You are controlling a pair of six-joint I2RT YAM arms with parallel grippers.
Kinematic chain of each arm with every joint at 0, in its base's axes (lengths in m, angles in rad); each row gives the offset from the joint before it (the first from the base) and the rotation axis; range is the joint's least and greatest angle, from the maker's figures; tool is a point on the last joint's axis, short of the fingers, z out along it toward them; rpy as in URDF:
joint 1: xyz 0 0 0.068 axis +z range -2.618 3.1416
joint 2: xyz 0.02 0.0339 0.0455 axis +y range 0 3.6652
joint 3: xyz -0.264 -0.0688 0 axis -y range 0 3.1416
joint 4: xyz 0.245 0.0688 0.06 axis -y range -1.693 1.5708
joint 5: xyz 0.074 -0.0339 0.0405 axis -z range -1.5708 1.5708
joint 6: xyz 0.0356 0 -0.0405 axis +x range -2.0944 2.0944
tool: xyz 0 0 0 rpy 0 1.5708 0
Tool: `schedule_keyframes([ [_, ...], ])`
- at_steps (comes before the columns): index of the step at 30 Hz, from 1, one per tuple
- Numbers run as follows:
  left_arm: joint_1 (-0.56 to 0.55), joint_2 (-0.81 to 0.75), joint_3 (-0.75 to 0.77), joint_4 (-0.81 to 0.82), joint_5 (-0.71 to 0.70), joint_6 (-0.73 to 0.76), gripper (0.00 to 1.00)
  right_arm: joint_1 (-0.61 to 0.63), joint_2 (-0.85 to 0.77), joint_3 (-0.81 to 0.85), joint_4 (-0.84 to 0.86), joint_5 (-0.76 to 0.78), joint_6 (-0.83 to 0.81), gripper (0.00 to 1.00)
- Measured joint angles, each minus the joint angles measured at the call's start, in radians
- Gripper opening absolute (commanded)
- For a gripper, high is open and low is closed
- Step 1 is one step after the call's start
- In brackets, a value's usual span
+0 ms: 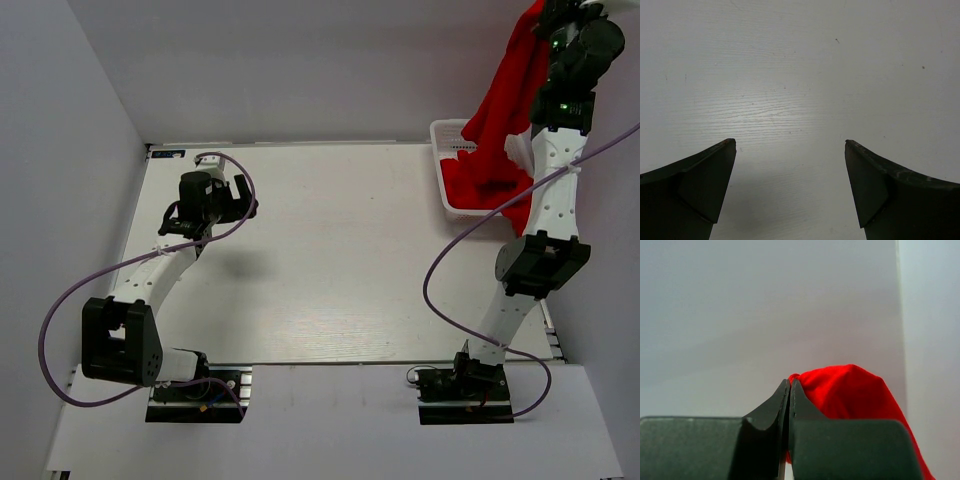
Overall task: Fold and stack the t-shirts
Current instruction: Grab crumpled tshirt from bin with the right arm, then move the tshirt to the center of the board
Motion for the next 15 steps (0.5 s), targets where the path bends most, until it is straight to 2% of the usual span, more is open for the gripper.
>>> schedule_keyframes([
  [8, 0.000, -0.001, 0.000, 0.015, 0.016, -0.002, 1.00, 0.013, -0.013, 0.053, 0.204, -0.071, 0.136, 0.00],
  [15, 0.001, -0.006, 0.000, 0.023, 0.021, 0.003, 1.00, 0.076, -0.047, 0.069, 0.341, -0.164, 0.236, 0.00],
])
